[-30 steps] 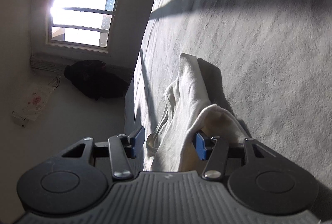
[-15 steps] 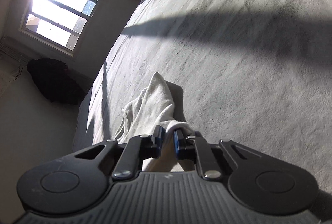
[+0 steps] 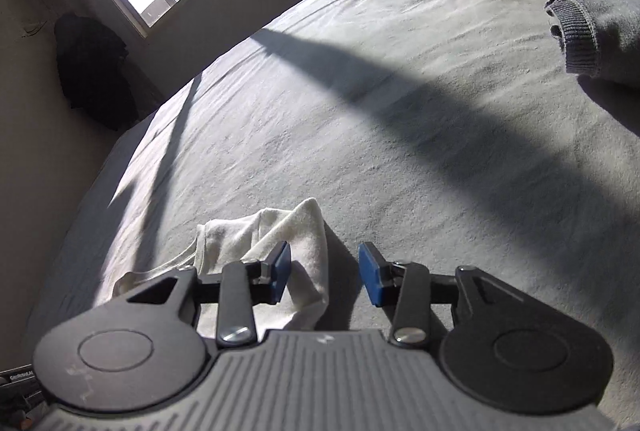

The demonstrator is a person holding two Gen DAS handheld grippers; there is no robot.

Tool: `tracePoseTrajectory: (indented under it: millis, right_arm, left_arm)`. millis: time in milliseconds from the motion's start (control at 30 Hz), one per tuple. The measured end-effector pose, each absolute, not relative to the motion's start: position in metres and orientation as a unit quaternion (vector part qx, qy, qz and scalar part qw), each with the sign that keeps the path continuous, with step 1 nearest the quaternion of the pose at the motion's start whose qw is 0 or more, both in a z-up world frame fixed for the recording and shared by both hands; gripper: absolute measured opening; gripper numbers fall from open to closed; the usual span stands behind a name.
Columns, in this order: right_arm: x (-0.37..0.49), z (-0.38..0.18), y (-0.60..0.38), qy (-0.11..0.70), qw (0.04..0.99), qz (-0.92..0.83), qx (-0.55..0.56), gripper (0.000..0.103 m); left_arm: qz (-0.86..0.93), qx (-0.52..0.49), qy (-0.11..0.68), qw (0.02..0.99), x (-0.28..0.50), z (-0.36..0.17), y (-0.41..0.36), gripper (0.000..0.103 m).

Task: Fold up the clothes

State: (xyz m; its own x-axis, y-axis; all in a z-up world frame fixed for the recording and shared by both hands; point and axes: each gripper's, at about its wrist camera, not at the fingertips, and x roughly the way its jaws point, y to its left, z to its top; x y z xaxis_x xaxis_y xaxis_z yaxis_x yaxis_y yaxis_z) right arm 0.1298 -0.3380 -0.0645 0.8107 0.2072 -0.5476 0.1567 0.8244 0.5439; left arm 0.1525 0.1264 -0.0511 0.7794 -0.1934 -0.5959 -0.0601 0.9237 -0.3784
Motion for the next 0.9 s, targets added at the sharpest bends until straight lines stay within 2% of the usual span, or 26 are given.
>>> tracePoseTrajectory:
  millis: [67, 233, 300, 433, 533, 600, 667, 700, 767, 900]
  right_arm:
    - [0.129, -0.069, -0.343, 0.292, 0.906, 0.025, 0.307, 0.028]
    - [0.124, -0.059, -0.344, 0.275, 0.910, 0.053, 0.307, 0.028]
    - [0.122, -0.054, -0.341, 0.263, 0.920, 0.051, 0.287, 0.005]
    - [0.116, -0.047, -0.339, 0.229, 0.935, 0.037, 0.269, 0.005]
    - [0.123, -0.055, -0.336, 0.241, 0.938, 0.024, 0.247, 0.005]
    - [0.130, -0.062, -0.333, 0.265, 0.936, 0.019, 0.231, 0.006]
    - [0.128, -0.059, -0.337, 0.270, 0.933, 0.021, 0.237, 0.008]
    - [0.127, -0.056, -0.339, 0.270, 0.932, 0.023, 0.241, 0.016]
    - [0.122, -0.051, -0.341, 0.274, 0.929, 0.030, 0.246, 0.017]
    - [0.107, -0.038, -0.335, 0.294, 0.925, 0.055, 0.234, 0.035]
  left_arm:
    - [-0.043, -0.196, 0.317, 0.927, 0.152, -0.048, 0.127, 0.002]
    - [-0.049, -0.199, 0.297, 0.933, 0.152, -0.045, 0.127, 0.002]
    - [-0.052, -0.201, 0.289, 0.935, 0.152, -0.044, 0.127, 0.002]
    - [-0.049, -0.203, 0.296, 0.932, 0.155, -0.045, 0.128, 0.002]
    - [-0.043, -0.204, 0.317, 0.925, 0.158, -0.047, 0.129, 0.003]
    - [-0.038, -0.205, 0.330, 0.921, 0.160, -0.049, 0.130, 0.003]
    - [-0.034, -0.206, 0.344, 0.916, 0.162, -0.050, 0.131, 0.013]
    - [-0.032, -0.207, 0.350, 0.913, 0.163, -0.051, 0.131, 0.017]
    - [-0.027, -0.207, 0.364, 0.908, 0.165, -0.053, 0.132, 0.041]
    - [-0.031, -0.205, 0.390, 0.897, 0.162, -0.050, 0.129, 0.041]
